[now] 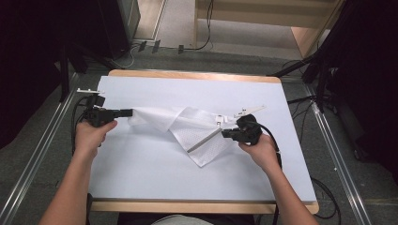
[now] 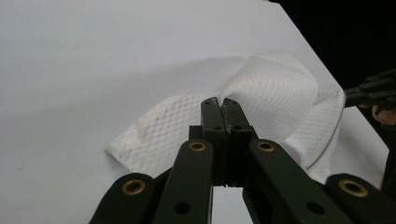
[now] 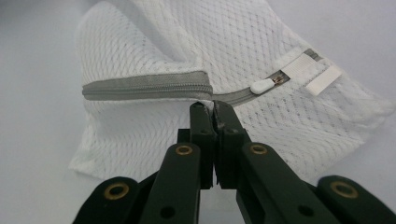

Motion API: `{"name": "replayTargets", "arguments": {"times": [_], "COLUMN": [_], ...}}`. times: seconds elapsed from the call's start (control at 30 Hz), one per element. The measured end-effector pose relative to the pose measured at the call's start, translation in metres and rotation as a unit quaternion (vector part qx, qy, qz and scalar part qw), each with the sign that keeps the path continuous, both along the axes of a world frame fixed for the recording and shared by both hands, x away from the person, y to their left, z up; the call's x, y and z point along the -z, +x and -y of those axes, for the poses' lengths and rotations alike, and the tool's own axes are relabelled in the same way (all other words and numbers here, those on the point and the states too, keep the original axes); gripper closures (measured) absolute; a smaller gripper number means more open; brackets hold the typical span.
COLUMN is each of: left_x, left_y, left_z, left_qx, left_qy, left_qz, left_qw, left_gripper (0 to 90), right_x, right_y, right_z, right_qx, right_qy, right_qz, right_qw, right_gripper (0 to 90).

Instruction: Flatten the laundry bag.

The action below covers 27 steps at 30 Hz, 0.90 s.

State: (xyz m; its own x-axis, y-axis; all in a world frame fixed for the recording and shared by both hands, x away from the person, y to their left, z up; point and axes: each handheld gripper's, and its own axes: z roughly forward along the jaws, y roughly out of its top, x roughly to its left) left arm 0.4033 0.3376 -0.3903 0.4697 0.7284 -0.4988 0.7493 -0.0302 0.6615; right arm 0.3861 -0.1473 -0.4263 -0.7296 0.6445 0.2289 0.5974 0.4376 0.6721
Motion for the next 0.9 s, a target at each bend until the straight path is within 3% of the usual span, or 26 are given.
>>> {"name": "replayTargets", "arguments": {"times": [0.13, 0.17, 0.2, 0.27, 0.37, 0.43, 0.5, 0.53, 0.57, 0.63, 0.67, 0.83, 0.87, 0.9], "left_x": [-0.004, -0.003, -0.003, 0.006, 0.028, 0.032, 0.034, 0.032, 0.031, 0.027, 0.024, 0.018, 0.015, 0.014], "left_y": [0.008, 0.018, 0.018, 0.031, 0.046, 0.048, 0.046, 0.045, 0.043, 0.039, 0.035, 0.023, 0.017, 0.014], "left_z": [0.004, 0.010, 0.010, 0.016, 0.019, 0.019, 0.018, 0.017, 0.016, 0.014, 0.013, 0.010, 0.009, 0.008], "left_qx": [-0.007, -0.016, -0.016, -0.027, -0.037, -0.034, -0.031, -0.032, -0.032, -0.030, -0.027, -0.027, -0.026, -0.024], "left_qy": [-0.023, -0.008, -0.008, 0.025, 0.030, 0.035, 0.029, 0.030, 0.031, 0.020, 0.022, 0.030, 0.032, 0.037], "left_qz": [0.008, 0.008, 0.008, -0.002, -0.026, -0.024, -0.017, -0.012, -0.007, -0.002, 0.000, 0.006, 0.008, 0.009], "left_qw": [0.9997, 0.9998, 0.9998, 0.9993, 0.9985, 0.9985, 0.9989, 0.9990, 0.9990, 0.9994, 0.9994, 0.9992, 0.9991, 0.9990], "left_gripper": [90.0, 90.0, 90.0, 90.0, 90.0, 87.9, 78.6, 73.8, 73.8, 64.7, 63.0, 56.9, 52.4, 51.5], "right_x": [0.000, 0.002, 0.002, 0.006, 0.015, 0.017, 0.019, 0.016, 0.016, 0.009, 0.002, -0.018, -0.029, -0.031], "right_y": [-0.003, -0.001, -0.001, 0.002, 0.005, 0.005, 0.005, 0.005, 0.005, 0.005, 0.005, 0.003, 0.001, 0.001], "right_z": [0.002, 0.001, 0.001, -0.001, -0.008, -0.009, -0.011, -0.009, -0.009, -0.008, -0.008, -0.013, -0.019, -0.021], "right_qx": [-0.002, 0.001, 0.001, 0.001, -0.003, -0.007, -0.009, -0.009, -0.009, -0.006, -0.007, -0.017, -0.023, -0.025], "right_qy": [-0.004, -0.005, -0.005, -0.014, -0.032, -0.035, -0.036, -0.023, -0.023, -0.010, 0.003, 0.025, 0.032, 0.034], "right_qz": [-0.003, -0.007, -0.007, -0.011, -0.017, -0.017, -0.023, -0.014, -0.014, -0.002, 0.017, 0.035, 0.046, 0.048], "right_qw": [1.0000, 1.0000, 1.0000, 0.9998, 0.9994, 0.9992, 0.9991, 0.9996, 0.9996, 0.9999, 0.9998, 0.9989, 0.9982, 0.9980], "right_gripper": [89.6, 89.3, 89.3, 89.0, 87.9, 86.6, 77.0, 68.4, 68.4, 64.3, 60.5, 58.2, 62.9, 64.7]}}
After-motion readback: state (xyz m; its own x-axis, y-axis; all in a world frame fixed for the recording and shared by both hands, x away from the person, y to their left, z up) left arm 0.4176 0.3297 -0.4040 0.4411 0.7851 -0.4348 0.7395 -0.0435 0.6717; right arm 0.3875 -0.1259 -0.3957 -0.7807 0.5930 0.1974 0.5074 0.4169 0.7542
